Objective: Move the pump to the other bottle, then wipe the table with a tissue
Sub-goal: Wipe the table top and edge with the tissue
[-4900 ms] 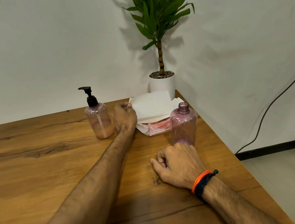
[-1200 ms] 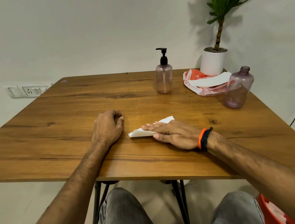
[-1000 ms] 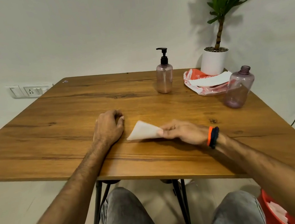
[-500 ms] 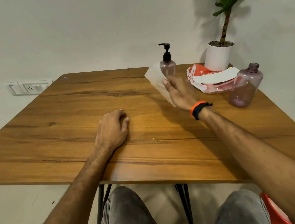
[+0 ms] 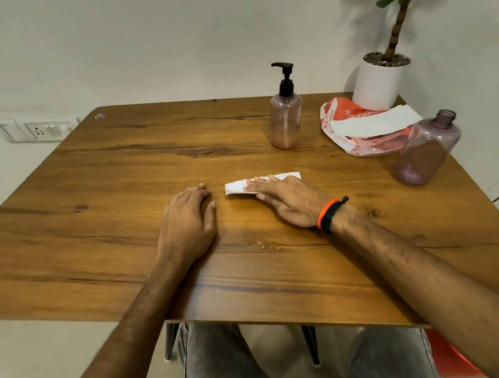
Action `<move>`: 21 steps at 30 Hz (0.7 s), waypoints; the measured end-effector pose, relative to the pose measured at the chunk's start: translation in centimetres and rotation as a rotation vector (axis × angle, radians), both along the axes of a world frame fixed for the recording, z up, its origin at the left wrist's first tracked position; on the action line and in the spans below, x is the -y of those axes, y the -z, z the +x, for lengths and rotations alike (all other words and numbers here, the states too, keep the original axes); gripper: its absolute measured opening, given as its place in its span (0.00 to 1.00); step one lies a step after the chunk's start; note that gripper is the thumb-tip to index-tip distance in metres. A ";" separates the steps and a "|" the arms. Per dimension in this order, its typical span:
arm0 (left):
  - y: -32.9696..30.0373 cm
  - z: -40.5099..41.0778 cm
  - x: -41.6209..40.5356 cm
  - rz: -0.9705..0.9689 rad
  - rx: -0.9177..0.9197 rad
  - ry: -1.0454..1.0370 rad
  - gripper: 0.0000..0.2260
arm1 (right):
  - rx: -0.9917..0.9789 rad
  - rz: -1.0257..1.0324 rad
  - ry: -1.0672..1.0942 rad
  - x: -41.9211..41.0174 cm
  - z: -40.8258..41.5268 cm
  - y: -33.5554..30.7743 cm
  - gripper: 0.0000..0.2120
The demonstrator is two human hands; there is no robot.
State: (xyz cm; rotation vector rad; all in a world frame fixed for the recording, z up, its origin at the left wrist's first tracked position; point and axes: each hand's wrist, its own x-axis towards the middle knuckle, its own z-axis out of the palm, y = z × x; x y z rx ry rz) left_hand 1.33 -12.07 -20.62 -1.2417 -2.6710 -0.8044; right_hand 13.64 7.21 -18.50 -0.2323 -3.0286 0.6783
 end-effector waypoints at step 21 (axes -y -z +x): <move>-0.1 -0.2 0.0 -0.003 0.020 0.003 0.15 | -0.213 -0.537 -0.032 0.7 5.7 -4.9 0.11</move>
